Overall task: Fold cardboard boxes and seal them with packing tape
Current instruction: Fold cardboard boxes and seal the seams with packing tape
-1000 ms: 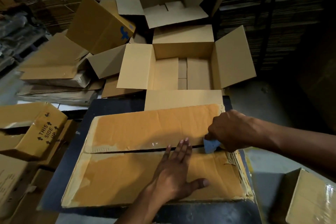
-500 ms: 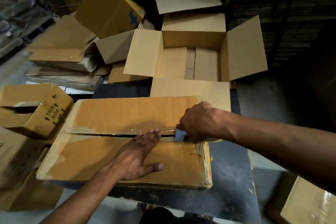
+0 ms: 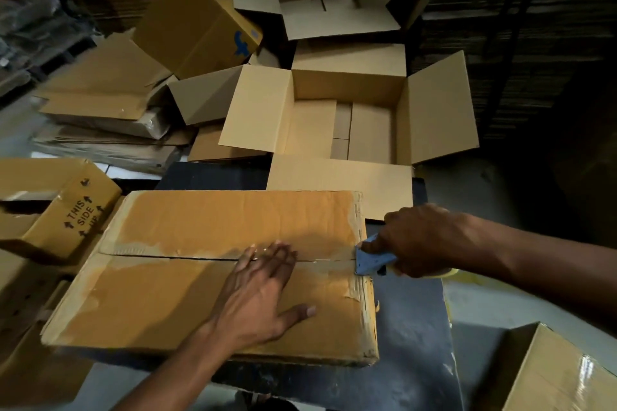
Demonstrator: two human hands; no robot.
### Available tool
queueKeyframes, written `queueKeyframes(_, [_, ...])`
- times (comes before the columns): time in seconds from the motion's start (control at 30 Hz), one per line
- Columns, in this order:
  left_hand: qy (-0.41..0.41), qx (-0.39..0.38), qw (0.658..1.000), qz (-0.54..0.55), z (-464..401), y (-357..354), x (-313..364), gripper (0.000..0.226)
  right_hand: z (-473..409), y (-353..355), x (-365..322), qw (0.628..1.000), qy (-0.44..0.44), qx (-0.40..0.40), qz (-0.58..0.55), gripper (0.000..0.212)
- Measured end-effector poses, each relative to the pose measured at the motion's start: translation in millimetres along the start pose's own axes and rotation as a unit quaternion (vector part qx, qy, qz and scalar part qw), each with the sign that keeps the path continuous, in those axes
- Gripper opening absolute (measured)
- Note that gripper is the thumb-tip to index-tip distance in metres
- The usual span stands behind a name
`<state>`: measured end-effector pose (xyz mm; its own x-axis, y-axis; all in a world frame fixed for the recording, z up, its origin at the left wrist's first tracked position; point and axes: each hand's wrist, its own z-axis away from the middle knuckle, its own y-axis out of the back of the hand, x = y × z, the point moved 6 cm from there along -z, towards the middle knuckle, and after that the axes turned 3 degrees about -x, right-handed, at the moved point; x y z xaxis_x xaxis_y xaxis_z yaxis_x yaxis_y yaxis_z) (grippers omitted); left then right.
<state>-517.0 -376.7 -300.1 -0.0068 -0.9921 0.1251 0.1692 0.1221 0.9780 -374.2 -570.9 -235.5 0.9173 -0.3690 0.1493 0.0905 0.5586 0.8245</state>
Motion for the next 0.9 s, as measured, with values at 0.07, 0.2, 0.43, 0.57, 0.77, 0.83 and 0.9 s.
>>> queueKeyframes(0.07, [-0.009, -0.020, 1.000, 0.019, -12.7, -3.0, 37.6, 0.115, 0.1, -2.6, 1.3, 1.000, 0.001, 0.007, 0.004, 0.065])
queueKeyframes(0.2, [0.012, -0.031, 0.995, 0.093, -38.0, -23.8, 107.5, 0.112, 2.2, -10.4, 0.8, 1.000, -0.002, 0.014, -0.006, 0.065])
queueKeyframes(0.43, [0.061, 0.034, 0.994, 0.088, -42.0, -32.4, 112.3, 0.088, 20.7, -15.7, 21.6, 0.995, -0.018, -0.018, -0.092, 0.067])
queueKeyframes(0.57, [0.059, 0.009, 0.994, 0.088, -40.9, -28.8, 114.7, 0.085, 36.4, -24.6, 34.0, 0.993, -0.028, -0.038, -0.110, 0.068])
queueKeyframes(0.77, [0.059, 0.017, 0.994, 0.086, -41.6, -25.0, 117.5, 0.090, 52.0, -47.9, 48.7, 0.992, -0.035, -0.070, -0.097, 0.067])
queueKeyframes(0.83, [0.039, 0.014, 0.998, 0.054, -41.4, -26.1, 119.6, 0.088, 40.8, -56.7, 42.3, 0.994, -0.029, -0.049, -0.091, 0.063])
queueKeyframes(0.9, [0.014, 0.006, 1.000, -0.021, -46.1, -19.8, 120.0, 0.078, 24.5, -67.3, 37.4, 0.994, -0.029, -0.031, -0.104, 0.057])
